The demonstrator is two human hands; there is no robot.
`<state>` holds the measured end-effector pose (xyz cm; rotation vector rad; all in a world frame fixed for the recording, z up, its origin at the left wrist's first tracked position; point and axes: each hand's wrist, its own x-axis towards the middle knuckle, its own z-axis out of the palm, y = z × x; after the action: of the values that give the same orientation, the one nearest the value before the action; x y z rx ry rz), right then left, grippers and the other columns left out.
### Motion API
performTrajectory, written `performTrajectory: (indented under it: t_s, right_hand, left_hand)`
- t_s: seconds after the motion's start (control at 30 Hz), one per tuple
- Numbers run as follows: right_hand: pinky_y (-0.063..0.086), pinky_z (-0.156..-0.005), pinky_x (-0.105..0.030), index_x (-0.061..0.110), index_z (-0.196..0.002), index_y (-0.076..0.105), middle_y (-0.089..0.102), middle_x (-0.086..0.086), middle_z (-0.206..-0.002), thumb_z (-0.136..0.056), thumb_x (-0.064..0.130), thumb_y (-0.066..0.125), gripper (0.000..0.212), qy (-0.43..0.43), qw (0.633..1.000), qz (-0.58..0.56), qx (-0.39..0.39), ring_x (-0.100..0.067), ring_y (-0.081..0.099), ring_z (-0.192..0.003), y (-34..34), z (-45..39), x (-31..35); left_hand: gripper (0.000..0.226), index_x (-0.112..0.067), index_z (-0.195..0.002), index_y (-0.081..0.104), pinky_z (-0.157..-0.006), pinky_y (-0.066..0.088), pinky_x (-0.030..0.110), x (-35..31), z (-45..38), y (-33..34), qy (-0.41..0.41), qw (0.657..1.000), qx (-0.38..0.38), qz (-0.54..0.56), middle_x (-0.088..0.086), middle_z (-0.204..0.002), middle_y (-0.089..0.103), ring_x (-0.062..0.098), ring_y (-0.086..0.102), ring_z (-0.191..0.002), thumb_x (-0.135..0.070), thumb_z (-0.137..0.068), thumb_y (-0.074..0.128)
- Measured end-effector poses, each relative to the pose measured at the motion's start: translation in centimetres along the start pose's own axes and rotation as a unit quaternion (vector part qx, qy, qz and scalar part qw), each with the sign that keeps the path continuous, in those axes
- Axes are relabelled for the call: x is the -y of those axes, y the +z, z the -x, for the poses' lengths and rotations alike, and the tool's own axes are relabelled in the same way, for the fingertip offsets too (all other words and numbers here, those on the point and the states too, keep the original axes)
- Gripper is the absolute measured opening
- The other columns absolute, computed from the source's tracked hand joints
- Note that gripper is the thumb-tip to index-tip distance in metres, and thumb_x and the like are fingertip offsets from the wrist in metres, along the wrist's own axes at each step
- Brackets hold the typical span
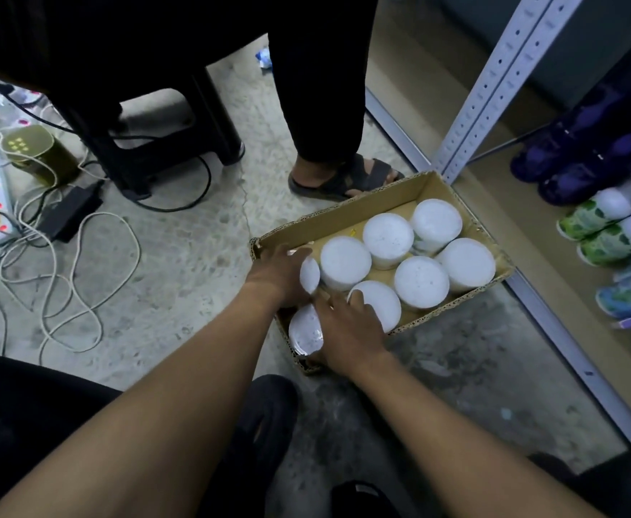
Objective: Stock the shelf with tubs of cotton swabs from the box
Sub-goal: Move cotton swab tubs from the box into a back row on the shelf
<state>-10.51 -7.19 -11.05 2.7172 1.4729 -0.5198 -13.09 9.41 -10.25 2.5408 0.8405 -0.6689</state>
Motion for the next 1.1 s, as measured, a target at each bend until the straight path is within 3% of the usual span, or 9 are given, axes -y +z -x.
performTrajectory:
  t_s: [0.23, 0.4, 0.57, 0.67, 0.77, 0.83, 0.9, 1.03, 1.1]
  right_hand:
    - [0.036, -0.079, -0.039, 0.015, -0.140, 0.045, 0.057, -0.009, -0.123, -0.072, 0.044, 0.075, 0.079, 0.015, 1.000, 0.001, -0.016, -0.032, 0.048, -0.108, 0.2, 0.2, 0.3]
    - [0.045, -0.064, -0.039, 0.013, -0.086, 0.070, 0.064, -0.011, -0.079, -0.036, 0.048, 0.088, 0.063, 0.027, 0.999, 0.006, -0.043, -0.029, 0.055, -0.073, 1.0, 0.1, 0.6]
    - [0.048, -0.062, -0.039, 0.015, -0.102, 0.068, 0.065, -0.008, -0.093, -0.039, 0.054, 0.086, 0.077, 0.029, 0.999, -0.020, -0.022, -0.029, 0.058, -0.079, 1.3, 0.1, 0.3]
    - [0.049, -0.072, -0.043, 0.014, -0.116, 0.063, 0.064, -0.010, -0.106, -0.058, 0.046, 0.083, 0.070, 0.010, 1.000, -0.017, 0.006, -0.031, 0.059, -0.092, 0.4, -0.3, 0.5]
    - [0.052, -0.063, -0.040, 0.018, -0.093, 0.070, 0.068, -0.008, -0.085, -0.049, 0.053, 0.081, 0.057, 0.031, 0.999, 0.004, -0.019, -0.027, 0.062, -0.076, 0.2, -0.2, 0.9]
    - [0.054, -0.063, -0.036, 0.025, -0.082, 0.074, 0.068, -0.004, -0.075, -0.066, 0.043, 0.061, 0.027, 0.062, 0.996, 0.005, -0.060, -0.023, 0.062, -0.071, -0.3, -0.1, 1.2]
    - [0.054, -0.060, -0.034, 0.028, -0.077, 0.076, 0.067, -0.002, -0.069, -0.074, 0.030, 0.048, 0.029, 0.064, 0.996, 0.001, -0.061, -0.021, 0.064, -0.065, -1.1, 0.1, 1.8]
    - [0.048, -0.045, -0.035, 0.033, -0.073, 0.075, 0.062, -0.003, -0.069, -0.072, 0.029, 0.054, 0.021, 0.086, 0.994, -0.044, -0.057, -0.022, 0.059, -0.054, -4.4, 0.9, 2.2]
    - [0.051, -0.049, -0.040, 0.032, -0.087, 0.075, 0.061, -0.006, -0.084, -0.066, 0.040, 0.073, 0.023, 0.100, 0.991, -0.069, -0.049, -0.027, 0.064, -0.067, -8.1, 2.3, 1.6]
  left_hand:
    - [0.095, -0.035, -0.149, 0.024, -0.107, 0.035, 0.041, -0.3, -0.1, 0.6, -0.013, 0.999, -0.033, -0.022, 0.011, -0.146, 0.040, 0.034, 0.039, -0.133, -0.064, -0.069, 0.065]
    - [0.099, -0.033, -0.150, 0.021, -0.109, 0.035, 0.047, -0.7, -0.2, 0.3, -0.012, 0.999, -0.024, -0.024, 0.009, -0.151, 0.031, 0.036, 0.035, -0.135, -0.065, -0.069, 0.067]
    - [0.105, -0.036, -0.149, 0.017, -0.111, 0.033, 0.048, -0.4, -0.9, 0.4, -0.003, 1.000, 0.004, 0.024, 0.003, -0.155, 0.026, 0.033, 0.024, -0.142, -0.066, -0.059, 0.063]
    - [0.099, -0.032, -0.151, 0.019, -0.110, 0.037, 0.046, -0.8, -0.6, 0.0, -0.011, 1.000, -0.001, 0.025, 0.004, -0.154, 0.022, 0.035, 0.029, -0.139, -0.053, -0.069, 0.071]
    - [0.096, -0.033, -0.151, 0.022, -0.109, 0.038, 0.043, -1.1, 0.2, -0.2, 0.000, 0.999, -0.024, 0.032, 0.003, -0.152, 0.024, 0.033, 0.030, -0.138, -0.049, -0.072, 0.073]
    - [0.099, -0.035, -0.150, 0.024, -0.110, 0.039, 0.041, -1.0, 0.6, -0.6, 0.009, 0.998, -0.052, 0.045, 0.001, -0.152, 0.029, 0.028, 0.031, -0.139, -0.059, -0.066, 0.070]
    - [0.098, -0.034, -0.147, 0.029, -0.109, 0.040, 0.038, -1.1, 1.1, -1.6, 0.011, 0.996, -0.068, 0.049, 0.001, -0.151, 0.034, 0.026, 0.034, -0.139, -0.063, -0.062, 0.068]
    - [0.092, -0.028, -0.147, 0.028, -0.101, 0.043, 0.037, -2.5, 3.3, -5.1, 0.020, 0.998, -0.066, 0.005, 0.003, -0.146, 0.031, 0.029, 0.040, -0.129, -0.052, -0.070, 0.071]
    - [0.092, -0.029, -0.149, 0.026, -0.100, 0.044, 0.037, -3.6, 4.6, -7.3, 0.040, 0.997, -0.065, -0.011, 0.002, -0.145, 0.030, 0.028, 0.040, -0.127, -0.050, -0.072, 0.071]
